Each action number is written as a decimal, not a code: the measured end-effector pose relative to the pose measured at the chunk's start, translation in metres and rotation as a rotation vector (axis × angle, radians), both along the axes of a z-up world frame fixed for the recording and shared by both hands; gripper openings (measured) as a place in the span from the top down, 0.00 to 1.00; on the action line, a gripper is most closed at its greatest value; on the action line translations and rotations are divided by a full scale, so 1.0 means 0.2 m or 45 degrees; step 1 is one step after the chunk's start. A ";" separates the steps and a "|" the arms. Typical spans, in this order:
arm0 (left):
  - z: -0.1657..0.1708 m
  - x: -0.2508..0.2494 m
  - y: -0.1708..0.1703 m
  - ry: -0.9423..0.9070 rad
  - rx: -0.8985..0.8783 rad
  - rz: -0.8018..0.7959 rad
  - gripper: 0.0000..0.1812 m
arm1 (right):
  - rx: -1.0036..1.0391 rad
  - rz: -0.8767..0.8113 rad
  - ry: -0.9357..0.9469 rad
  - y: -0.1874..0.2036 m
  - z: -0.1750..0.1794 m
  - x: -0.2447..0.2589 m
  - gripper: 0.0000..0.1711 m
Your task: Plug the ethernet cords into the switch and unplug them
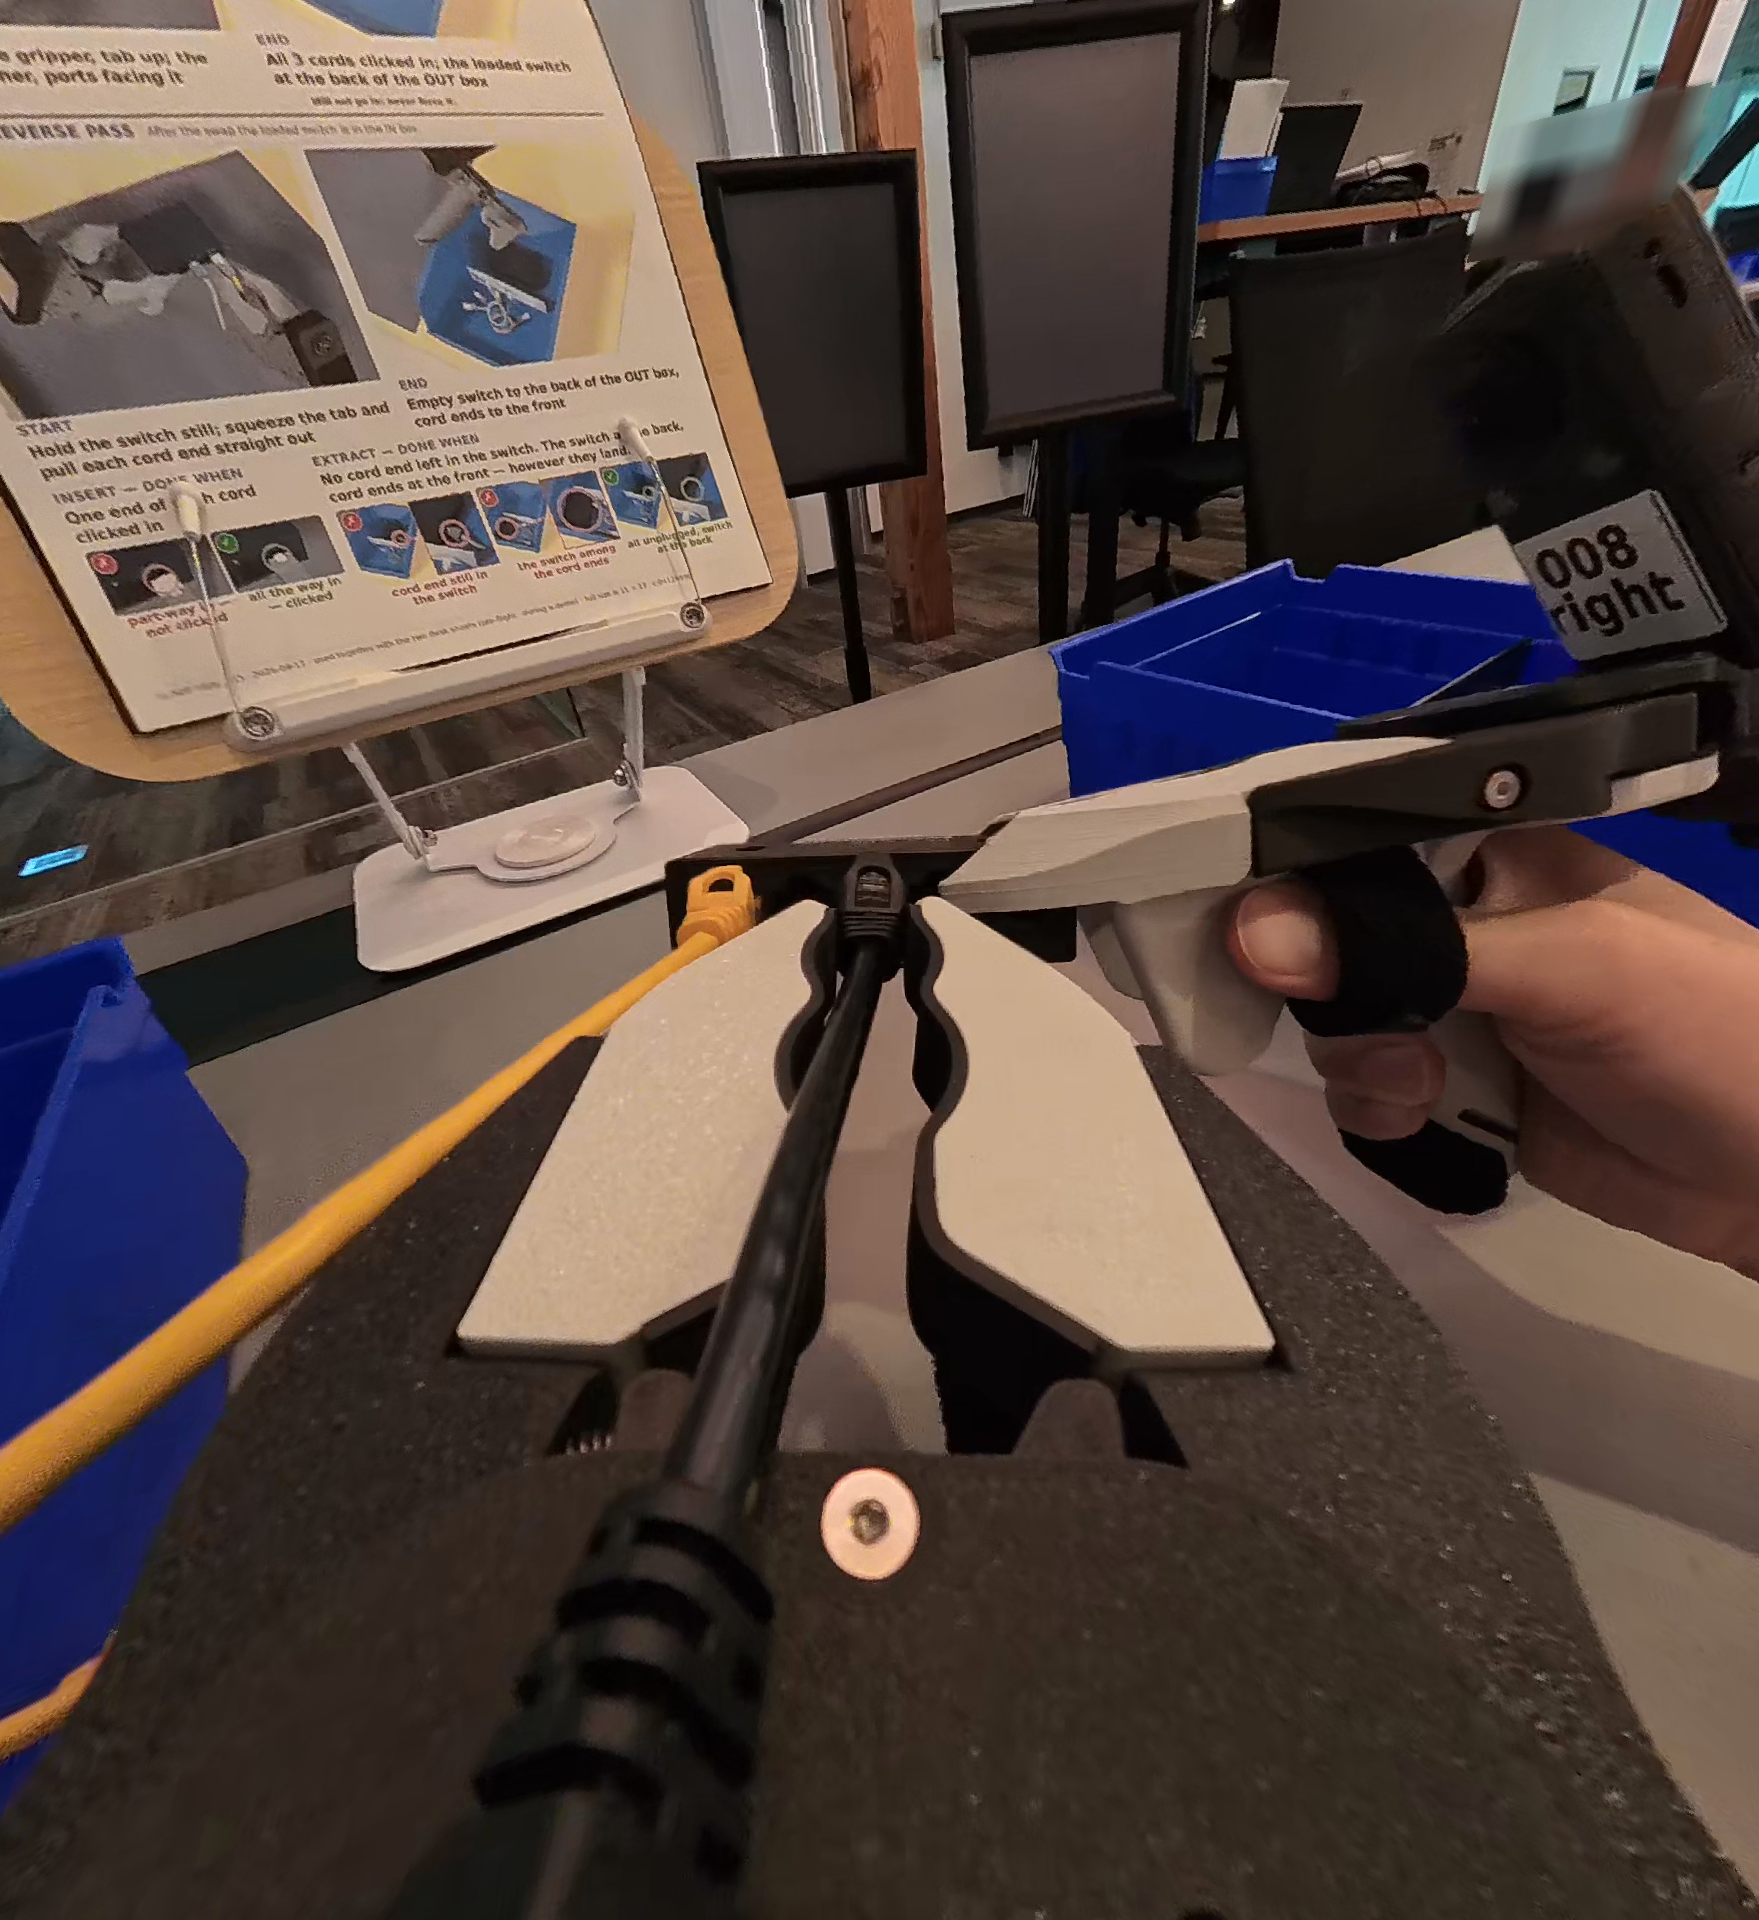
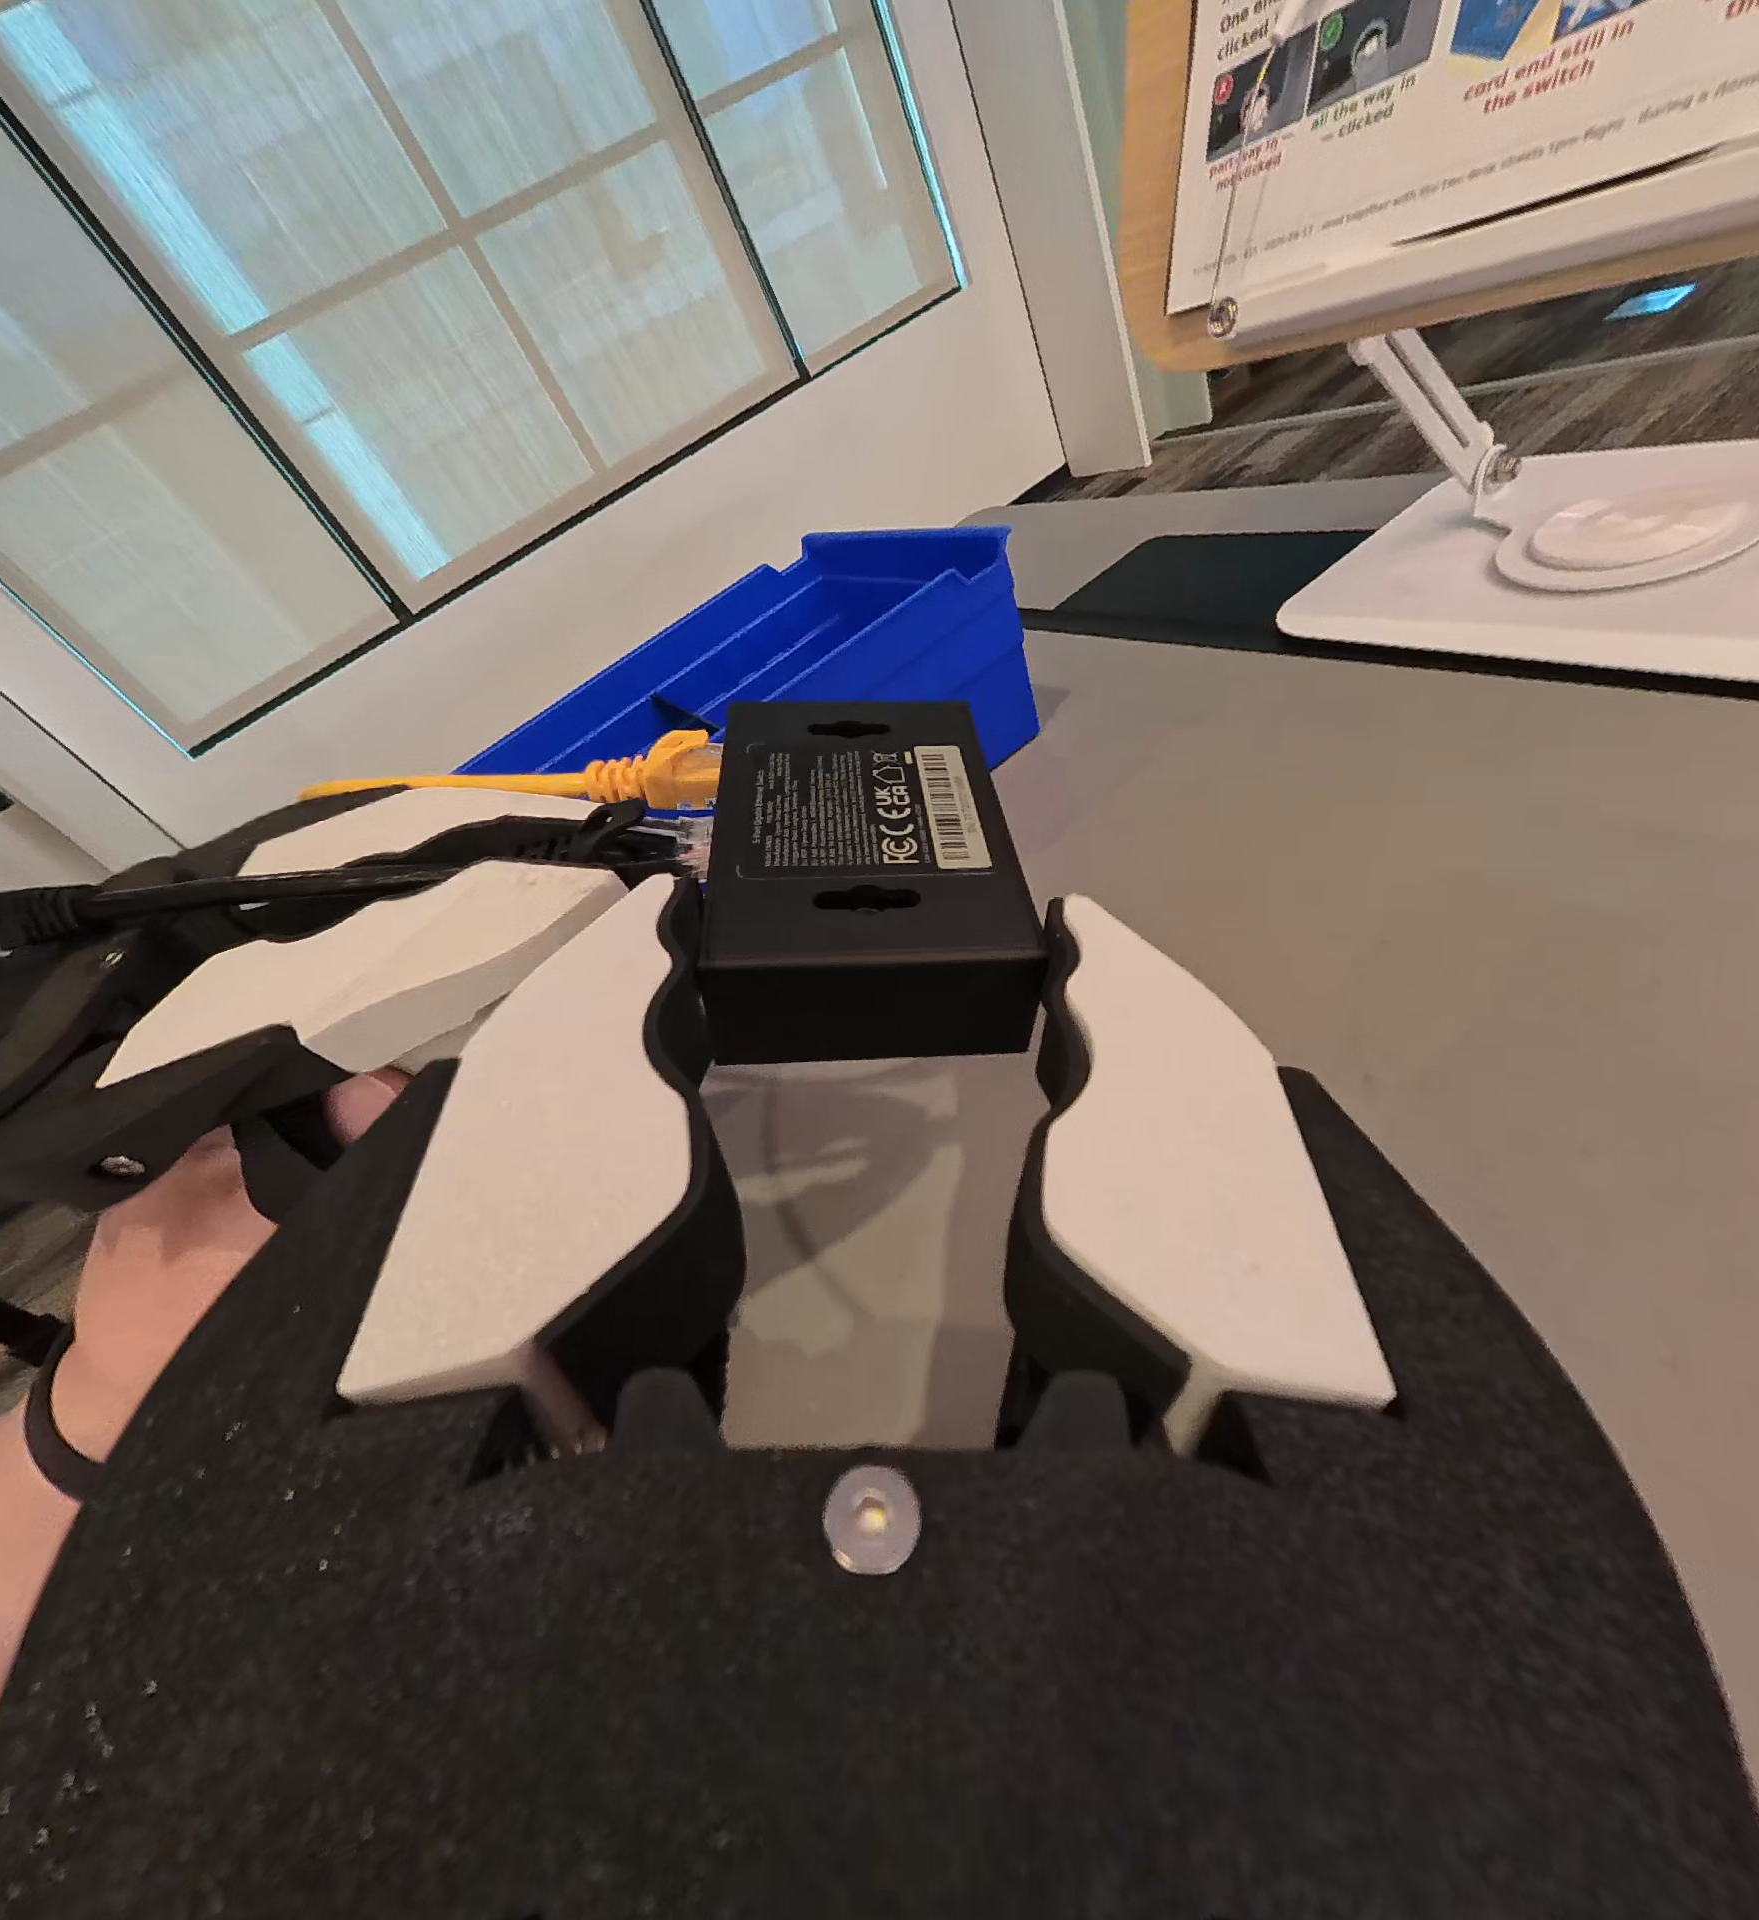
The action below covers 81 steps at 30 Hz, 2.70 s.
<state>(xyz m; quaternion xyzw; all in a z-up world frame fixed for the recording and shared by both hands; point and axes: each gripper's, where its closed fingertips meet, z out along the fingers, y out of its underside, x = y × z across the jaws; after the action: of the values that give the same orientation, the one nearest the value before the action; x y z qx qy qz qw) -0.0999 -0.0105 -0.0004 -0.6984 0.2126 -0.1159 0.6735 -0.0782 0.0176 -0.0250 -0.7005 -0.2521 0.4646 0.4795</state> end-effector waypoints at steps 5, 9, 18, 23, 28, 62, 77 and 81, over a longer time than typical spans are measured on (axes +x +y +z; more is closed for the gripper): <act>0.03 -0.01 -0.01 -0.089 0.015 -0.003 0.94 | 0.059 -0.024 -0.001 -0.01 0.03 -0.01 0.65; 0.04 -0.02 -0.01 -0.095 0.034 0.007 0.94 | 0.131 -0.034 0.021 -0.04 0.07 -0.03 0.65; 0.18 0.01 -0.10 0.001 0.292 0.004 0.94 | 0.397 -0.009 0.027 -0.11 0.22 0.00 0.65; 0.28 -0.01 -0.17 -0.153 0.379 -0.075 0.94 | 0.537 0.176 0.149 -0.25 0.38 0.01 0.63; 0.32 -0.01 -0.21 -0.163 0.465 -0.077 0.94 | 0.595 0.230 0.063 -0.30 0.40 -0.02 0.52; 0.37 0.07 -0.31 -0.191 0.539 -0.192 0.94 | 0.597 0.469 0.279 -0.39 0.45 -0.09 0.39; 0.36 0.04 -0.27 -0.224 0.488 -0.183 0.94 | 0.585 0.581 0.211 -0.42 0.44 -0.13 0.26; 0.35 0.03 -0.26 -0.246 0.463 -0.196 0.94 | 0.679 0.558 0.102 -0.41 0.41 -0.14 0.24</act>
<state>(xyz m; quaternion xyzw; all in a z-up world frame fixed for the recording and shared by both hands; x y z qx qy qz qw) -0.0940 -0.0633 0.0706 -0.5330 0.2171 -0.1930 0.7947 -0.1055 -0.0638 0.0569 -0.4611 -0.4900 0.5013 0.5441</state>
